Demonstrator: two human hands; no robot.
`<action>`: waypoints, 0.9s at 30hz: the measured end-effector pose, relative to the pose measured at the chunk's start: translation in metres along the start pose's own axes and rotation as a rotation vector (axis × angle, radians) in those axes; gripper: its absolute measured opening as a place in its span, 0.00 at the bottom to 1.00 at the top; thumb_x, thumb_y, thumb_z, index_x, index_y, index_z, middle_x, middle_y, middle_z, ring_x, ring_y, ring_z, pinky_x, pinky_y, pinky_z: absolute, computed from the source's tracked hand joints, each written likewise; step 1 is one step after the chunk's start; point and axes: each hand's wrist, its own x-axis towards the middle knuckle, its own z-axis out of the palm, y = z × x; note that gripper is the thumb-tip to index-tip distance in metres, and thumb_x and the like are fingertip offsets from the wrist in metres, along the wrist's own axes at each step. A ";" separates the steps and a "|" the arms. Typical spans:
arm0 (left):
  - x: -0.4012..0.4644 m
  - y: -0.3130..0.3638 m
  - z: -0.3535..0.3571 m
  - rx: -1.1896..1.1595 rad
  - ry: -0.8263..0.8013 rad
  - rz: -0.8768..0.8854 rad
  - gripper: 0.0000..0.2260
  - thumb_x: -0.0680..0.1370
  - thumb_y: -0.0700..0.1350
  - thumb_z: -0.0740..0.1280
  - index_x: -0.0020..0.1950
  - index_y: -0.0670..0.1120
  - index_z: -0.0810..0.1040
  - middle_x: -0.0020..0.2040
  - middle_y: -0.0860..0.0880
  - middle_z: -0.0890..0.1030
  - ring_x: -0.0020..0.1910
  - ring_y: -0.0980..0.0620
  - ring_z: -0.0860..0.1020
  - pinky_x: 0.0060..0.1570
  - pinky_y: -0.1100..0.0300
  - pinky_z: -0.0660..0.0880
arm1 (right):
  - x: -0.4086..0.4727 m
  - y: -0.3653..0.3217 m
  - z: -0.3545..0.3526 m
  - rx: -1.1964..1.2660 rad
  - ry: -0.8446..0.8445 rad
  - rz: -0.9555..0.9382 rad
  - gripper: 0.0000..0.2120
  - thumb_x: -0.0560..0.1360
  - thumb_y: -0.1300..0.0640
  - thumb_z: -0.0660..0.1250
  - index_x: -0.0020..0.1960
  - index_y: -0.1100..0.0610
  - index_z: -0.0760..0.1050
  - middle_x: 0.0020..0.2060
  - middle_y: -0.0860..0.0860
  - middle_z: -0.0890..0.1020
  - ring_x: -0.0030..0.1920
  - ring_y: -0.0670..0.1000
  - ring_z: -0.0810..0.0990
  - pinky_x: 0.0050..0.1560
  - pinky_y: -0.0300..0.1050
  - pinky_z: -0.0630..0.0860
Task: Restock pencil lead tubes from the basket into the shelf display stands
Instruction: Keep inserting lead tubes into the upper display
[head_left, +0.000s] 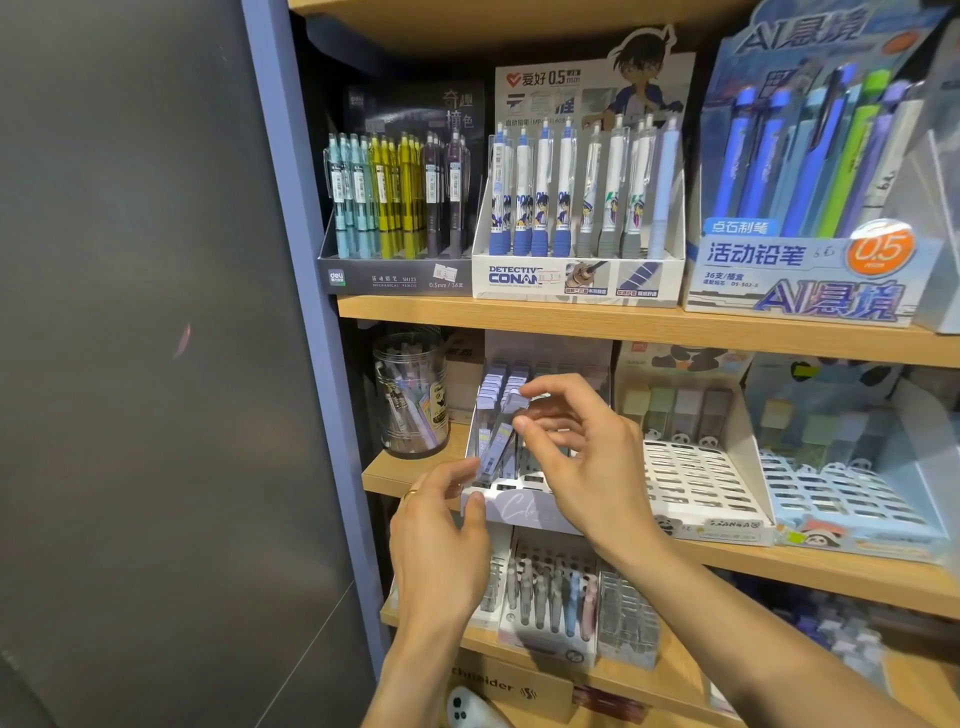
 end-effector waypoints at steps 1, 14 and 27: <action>0.000 0.000 0.000 0.002 0.002 -0.002 0.15 0.81 0.41 0.69 0.64 0.56 0.81 0.59 0.60 0.81 0.58 0.57 0.80 0.61 0.52 0.79 | 0.000 0.000 0.000 0.000 0.000 0.004 0.11 0.77 0.61 0.74 0.57 0.50 0.80 0.43 0.41 0.84 0.47 0.42 0.85 0.47 0.34 0.81; 0.001 -0.002 0.001 0.040 0.004 -0.020 0.12 0.81 0.42 0.70 0.62 0.54 0.82 0.56 0.59 0.83 0.55 0.58 0.80 0.58 0.56 0.79 | -0.002 0.004 -0.002 -0.039 -0.023 -0.004 0.10 0.77 0.60 0.74 0.56 0.51 0.80 0.42 0.43 0.84 0.45 0.43 0.84 0.45 0.37 0.82; -0.001 0.001 0.001 0.056 0.020 -0.005 0.17 0.79 0.38 0.71 0.66 0.53 0.79 0.56 0.54 0.82 0.50 0.58 0.81 0.56 0.52 0.81 | 0.013 0.006 0.011 -0.331 -0.211 -0.233 0.13 0.77 0.60 0.72 0.60 0.51 0.78 0.44 0.46 0.82 0.42 0.45 0.80 0.45 0.49 0.81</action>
